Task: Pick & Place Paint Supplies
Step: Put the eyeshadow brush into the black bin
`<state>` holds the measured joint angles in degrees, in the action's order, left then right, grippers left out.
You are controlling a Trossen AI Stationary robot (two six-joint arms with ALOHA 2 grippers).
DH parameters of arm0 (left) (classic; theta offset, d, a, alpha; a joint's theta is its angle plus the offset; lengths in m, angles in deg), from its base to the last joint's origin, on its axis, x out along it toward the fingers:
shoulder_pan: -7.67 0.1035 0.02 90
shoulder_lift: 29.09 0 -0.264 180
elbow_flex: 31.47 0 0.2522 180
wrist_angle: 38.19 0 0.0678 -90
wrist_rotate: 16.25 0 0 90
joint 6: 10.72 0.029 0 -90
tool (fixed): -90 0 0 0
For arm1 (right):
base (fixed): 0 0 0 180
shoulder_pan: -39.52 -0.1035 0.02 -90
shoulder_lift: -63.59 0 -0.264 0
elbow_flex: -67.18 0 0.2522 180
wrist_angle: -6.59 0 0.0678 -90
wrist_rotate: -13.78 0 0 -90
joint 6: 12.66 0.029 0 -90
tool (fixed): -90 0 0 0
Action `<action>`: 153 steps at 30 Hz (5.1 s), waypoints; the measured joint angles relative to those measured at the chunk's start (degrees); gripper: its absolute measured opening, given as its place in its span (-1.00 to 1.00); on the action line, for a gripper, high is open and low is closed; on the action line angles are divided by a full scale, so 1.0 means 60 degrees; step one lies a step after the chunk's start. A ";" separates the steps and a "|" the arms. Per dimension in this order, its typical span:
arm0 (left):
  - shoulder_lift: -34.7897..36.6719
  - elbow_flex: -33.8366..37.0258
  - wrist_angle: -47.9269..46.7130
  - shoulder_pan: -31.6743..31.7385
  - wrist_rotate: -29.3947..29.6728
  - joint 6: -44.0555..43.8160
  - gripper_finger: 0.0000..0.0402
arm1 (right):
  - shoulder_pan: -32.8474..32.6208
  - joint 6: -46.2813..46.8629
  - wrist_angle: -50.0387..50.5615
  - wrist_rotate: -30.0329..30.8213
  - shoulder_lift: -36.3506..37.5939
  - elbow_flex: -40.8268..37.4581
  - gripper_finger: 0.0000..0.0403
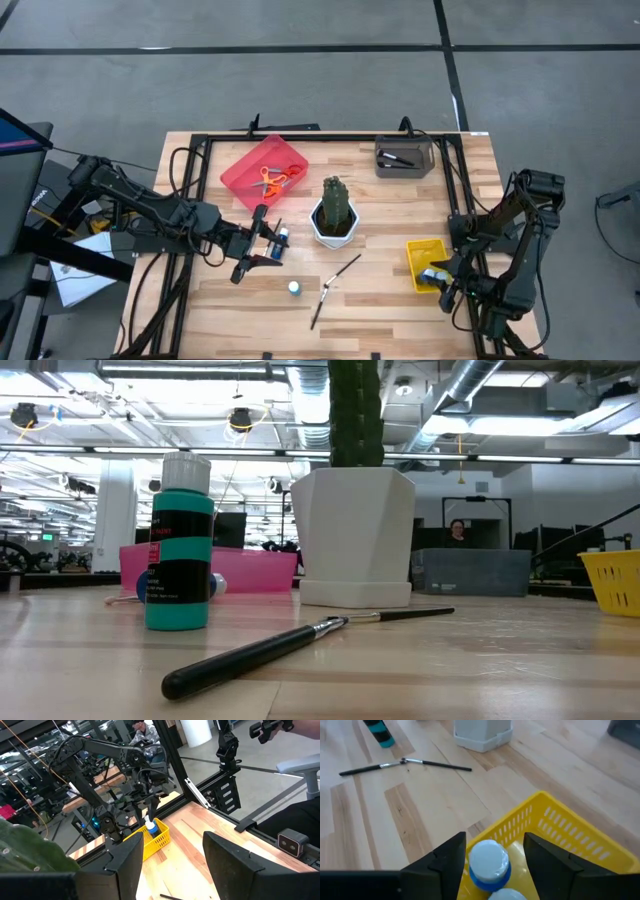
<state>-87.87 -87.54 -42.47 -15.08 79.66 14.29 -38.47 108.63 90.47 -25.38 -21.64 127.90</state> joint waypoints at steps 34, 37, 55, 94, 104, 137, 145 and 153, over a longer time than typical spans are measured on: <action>0.0000 0.0007 -0.0525 0.0000 0.3554 0.0042 -0.02 | 0.3887 -0.3946 0.3287 0.4790 0.2166 0.2055 -0.03; 0.0000 0.0007 -0.0552 0.0000 0.4019 0.0040 -0.02 | 0.4158 -0.4578 0.3156 0.4780 0.2431 0.2495 -0.03; 0.0000 0.0007 -0.0259 -0.0002 0.4269 0.0040 -0.02 | 0.4828 -0.6534 0.1673 0.4248 0.2133 0.2564 -0.03; -0.2430 0.0371 -0.9124 -0.4449 0.4959 -1.5818 -0.15 | 0.4841 -0.8822 0.1681 0.4573 0.2149 0.3915 -0.12; -0.4819 0.0696 -0.7841 -0.4350 0.5559 -1.6986 -0.10 | 0.4834 -0.8946 0.1693 0.4540 0.2149 0.3915 -0.12; -0.6167 0.1500 -0.5060 -0.3696 0.7365 -1.8491 -0.31 | 0.4830 -0.9062 0.1696 0.4533 0.2149 0.3915 -0.12; -0.6138 0.2171 -0.3943 -0.3708 0.7604 -1.8458 -0.48 | 0.4827 -0.9062 0.1696 0.4529 0.2149 0.3915 -0.12; -0.6138 0.2211 -0.3968 -0.3701 0.7467 -1.8478 -0.78 | 0.4827 -0.9055 0.1693 0.4495 0.2149 0.3915 -0.12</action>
<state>-124.70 -74.27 -66.28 -37.28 124.47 -96.58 -9.51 54.30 100.63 1.59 -8.75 151.39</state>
